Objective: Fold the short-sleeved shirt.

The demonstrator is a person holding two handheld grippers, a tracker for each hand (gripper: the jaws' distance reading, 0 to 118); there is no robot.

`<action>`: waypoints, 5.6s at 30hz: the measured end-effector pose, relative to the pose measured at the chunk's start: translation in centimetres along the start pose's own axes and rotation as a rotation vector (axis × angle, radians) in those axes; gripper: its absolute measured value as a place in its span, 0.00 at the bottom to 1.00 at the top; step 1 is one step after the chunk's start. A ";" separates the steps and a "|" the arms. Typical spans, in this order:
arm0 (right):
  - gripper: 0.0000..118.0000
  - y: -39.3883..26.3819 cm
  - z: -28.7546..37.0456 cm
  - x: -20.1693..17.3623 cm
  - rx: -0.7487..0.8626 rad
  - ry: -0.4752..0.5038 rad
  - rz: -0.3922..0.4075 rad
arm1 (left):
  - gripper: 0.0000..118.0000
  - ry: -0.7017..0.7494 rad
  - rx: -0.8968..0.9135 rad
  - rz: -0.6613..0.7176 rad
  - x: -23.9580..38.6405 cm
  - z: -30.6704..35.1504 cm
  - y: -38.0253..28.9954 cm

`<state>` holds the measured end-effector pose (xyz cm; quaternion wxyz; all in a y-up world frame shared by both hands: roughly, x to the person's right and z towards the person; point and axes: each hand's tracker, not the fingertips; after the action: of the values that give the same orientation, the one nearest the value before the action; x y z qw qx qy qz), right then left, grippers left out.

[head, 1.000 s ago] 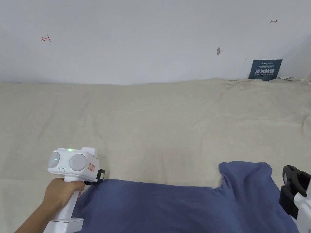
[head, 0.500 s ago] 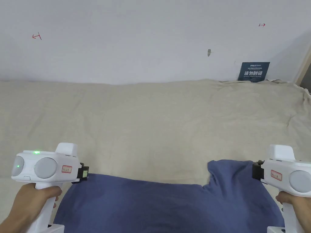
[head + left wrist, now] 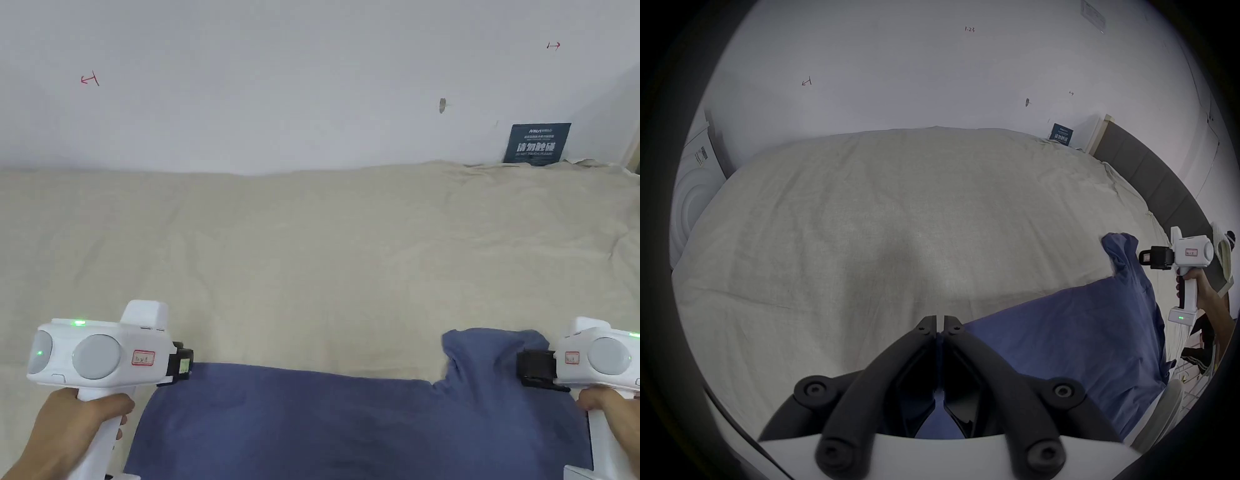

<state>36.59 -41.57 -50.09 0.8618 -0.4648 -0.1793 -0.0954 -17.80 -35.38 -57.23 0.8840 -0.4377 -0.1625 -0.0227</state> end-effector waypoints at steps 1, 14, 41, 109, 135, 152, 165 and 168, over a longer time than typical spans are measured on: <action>0.81 -0.1 -0.3 -0.2 -0.008 -0.004 0.004 | 0.00 -0.001 -0.001 0.002 0.0 0.0 0.0; 0.02 -1.1 2.2 -0.3 0.058 0.051 0.051 | 0.00 0.006 -0.009 0.026 -1.1 0.1 -0.8; 0.01 8.7 31.4 0.4 0.597 0.374 0.009 | 0.00 0.077 0.385 0.093 -0.9 20.3 7.9; 0.01 -28.3 26.1 6.7 0.191 0.309 0.015 | 0.00 0.118 0.025 0.176 -2.4 16.6 -28.4; 0.12 -30.7 16.5 8.0 -0.088 0.175 0.018 | 0.19 0.144 -0.106 0.196 -1.7 13.9 -31.0; 0.89 -23.5 30.6 4.0 0.418 0.237 0.071 | 1.00 0.173 0.200 0.235 1.1 20.9 -23.3; 0.55 -21.6 36.4 -1.3 0.793 0.157 0.111 | 0.62 0.248 0.683 0.100 6.6 24.9 -18.0; 0.19 -21.4 36.3 -1.3 0.830 0.156 0.103 | 0.30 0.283 0.758 0.043 7.6 24.9 -18.3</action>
<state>20.28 -23.00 -15.91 0.9904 -0.0784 -0.1133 -0.0067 -20.59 -26.40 -26.86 0.9967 -0.0766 -0.0268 -0.0025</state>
